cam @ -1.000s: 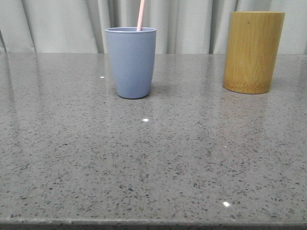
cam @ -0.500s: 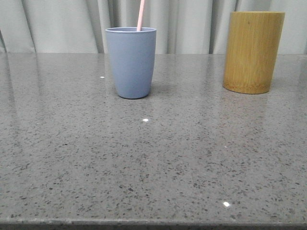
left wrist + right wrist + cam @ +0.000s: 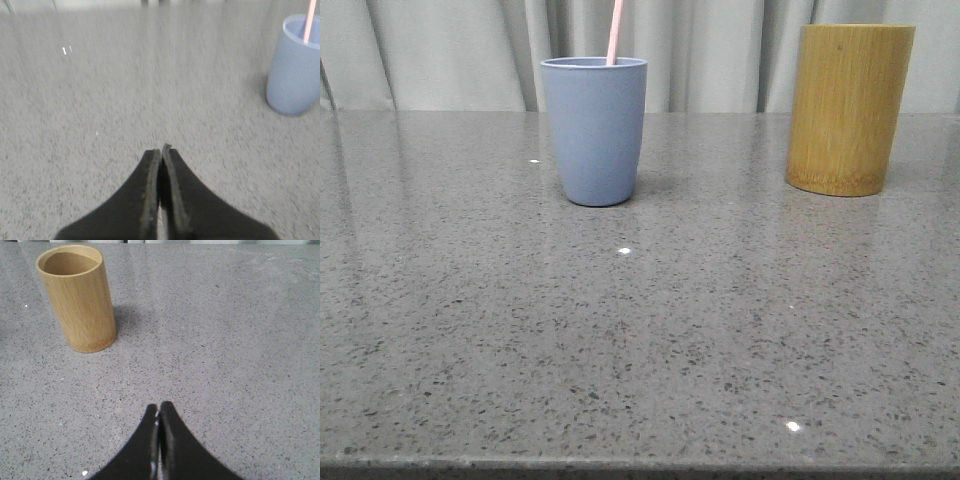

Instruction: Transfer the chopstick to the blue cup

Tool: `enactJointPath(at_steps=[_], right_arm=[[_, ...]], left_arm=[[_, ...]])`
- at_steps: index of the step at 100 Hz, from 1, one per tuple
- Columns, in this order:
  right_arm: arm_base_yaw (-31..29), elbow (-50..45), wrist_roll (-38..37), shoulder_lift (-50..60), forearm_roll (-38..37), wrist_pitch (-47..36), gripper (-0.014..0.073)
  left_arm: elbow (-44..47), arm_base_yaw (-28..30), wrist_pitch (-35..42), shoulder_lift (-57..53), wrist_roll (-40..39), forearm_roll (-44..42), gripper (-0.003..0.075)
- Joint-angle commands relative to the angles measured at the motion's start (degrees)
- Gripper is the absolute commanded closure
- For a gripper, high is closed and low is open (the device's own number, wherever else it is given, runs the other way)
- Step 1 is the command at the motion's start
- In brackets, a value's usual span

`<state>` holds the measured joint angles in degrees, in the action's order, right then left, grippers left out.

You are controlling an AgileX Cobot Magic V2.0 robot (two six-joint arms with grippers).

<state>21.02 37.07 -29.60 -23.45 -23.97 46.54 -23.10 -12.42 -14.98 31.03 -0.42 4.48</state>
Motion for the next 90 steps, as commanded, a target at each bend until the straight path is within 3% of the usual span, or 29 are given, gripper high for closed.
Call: enactJointPath(at_steps=[1,12,36,51,90], right_arm=[[-0.33,1.32,0.10,-0.39,-2.27,-3.54,0.0662],[-0.33,1.32,0.10,-0.39,-2.27,-3.59,0.0662],[-0.33,1.32,0.10,-0.39,-2.27,-3.59,0.0662],[-0.33,1.32,0.10,-0.39,-2.27,-3.59,0.0662],[-0.33,1.32,0.10,-0.39,-2.27,-3.43,0.0662]], left_arm=[[5.51,0.19,14.08,-4.30,-0.49,-0.04,0.0739],[12.97,0.19,18.17,-10.84,-0.49,-0.04,0.0739],[23.67,0.57,17.93,-25.66,-0.49,-0.16,0.0739],[23.74,4.09,12.13,-33.43,-0.49,-0.47,0.0739],[23.74,6.98,12.58,-33.24,-0.49,-2.56,0.0739]])
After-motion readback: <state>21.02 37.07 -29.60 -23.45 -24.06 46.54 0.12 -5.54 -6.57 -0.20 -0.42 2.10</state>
